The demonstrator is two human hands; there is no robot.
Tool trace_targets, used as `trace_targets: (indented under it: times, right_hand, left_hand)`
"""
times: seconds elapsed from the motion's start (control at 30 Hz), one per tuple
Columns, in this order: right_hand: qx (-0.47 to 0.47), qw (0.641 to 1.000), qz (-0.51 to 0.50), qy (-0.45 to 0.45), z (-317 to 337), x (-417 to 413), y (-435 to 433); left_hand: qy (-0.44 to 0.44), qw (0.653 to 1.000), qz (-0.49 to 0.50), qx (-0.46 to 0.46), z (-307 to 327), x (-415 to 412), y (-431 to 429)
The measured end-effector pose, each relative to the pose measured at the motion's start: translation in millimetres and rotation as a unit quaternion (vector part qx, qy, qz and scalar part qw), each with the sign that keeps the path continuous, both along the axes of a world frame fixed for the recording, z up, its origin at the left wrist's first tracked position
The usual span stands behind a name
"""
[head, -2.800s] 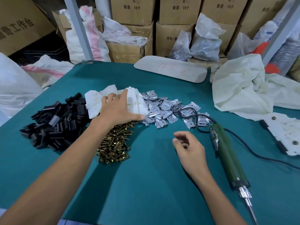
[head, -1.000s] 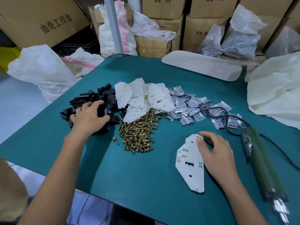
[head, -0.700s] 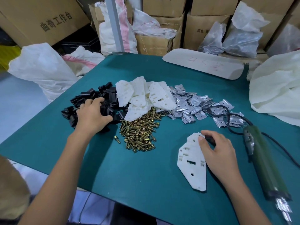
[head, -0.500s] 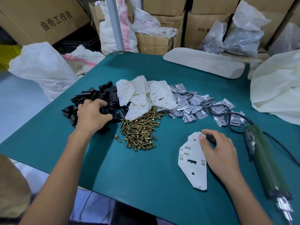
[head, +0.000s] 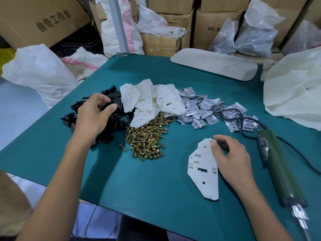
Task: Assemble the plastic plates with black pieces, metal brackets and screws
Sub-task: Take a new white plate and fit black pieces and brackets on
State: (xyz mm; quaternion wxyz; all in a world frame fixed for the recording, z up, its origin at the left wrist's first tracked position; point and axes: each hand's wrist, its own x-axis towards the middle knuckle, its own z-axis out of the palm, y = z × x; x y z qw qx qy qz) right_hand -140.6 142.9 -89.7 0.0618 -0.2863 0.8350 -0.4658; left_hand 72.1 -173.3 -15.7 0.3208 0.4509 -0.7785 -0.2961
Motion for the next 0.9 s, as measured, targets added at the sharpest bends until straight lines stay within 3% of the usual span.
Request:
trace_targets:
  times: [0.13, 0.23, 0.33, 0.6, 0.73, 0.83, 0.9]
  right_hand:
    - [-0.082, 0.996, -0.024, 0.011, 8.9, 6.9, -0.9]
    - [-0.19, 0.98, 0.015, -0.063, 18.7, 14.0, -3.4]
    - [-0.197, 0.969, 0.082, -0.122, 25.5, 18.7, -4.2]
    - [-0.224, 0.946, 0.093, -0.215, 23.5, 15.9, 0.1]
    - [-0.266, 0.923, 0.031, -0.277, 26.0, 10.0, -0.4]
    - [-0.33, 0.877, -0.035, -0.348, 31.1, -0.1, 3.0]
    - [-0.34, 0.865, -0.065, -0.363, 31.9, -4.9, 6.3]
  left_hand:
    - [0.14, 0.978, -0.128, 0.093, 11.2, -31.7, 55.1]
    - [0.128, 0.95, -0.243, 0.145, -4.7, -62.4, 111.4]
    - [0.109, 0.931, -0.31, 0.158, -23.1, -89.8, 156.4]
    - [0.097, 0.913, -0.357, 0.173, -24.5, -110.3, 158.3]
    - [0.093, 0.893, -0.386, 0.212, -24.1, -110.2, 148.2]
    - [0.044, 0.929, -0.338, 0.145, -32.4, -116.1, 146.1]
    - [0.008, 0.948, -0.302, 0.094, -35.2, -121.3, 147.4]
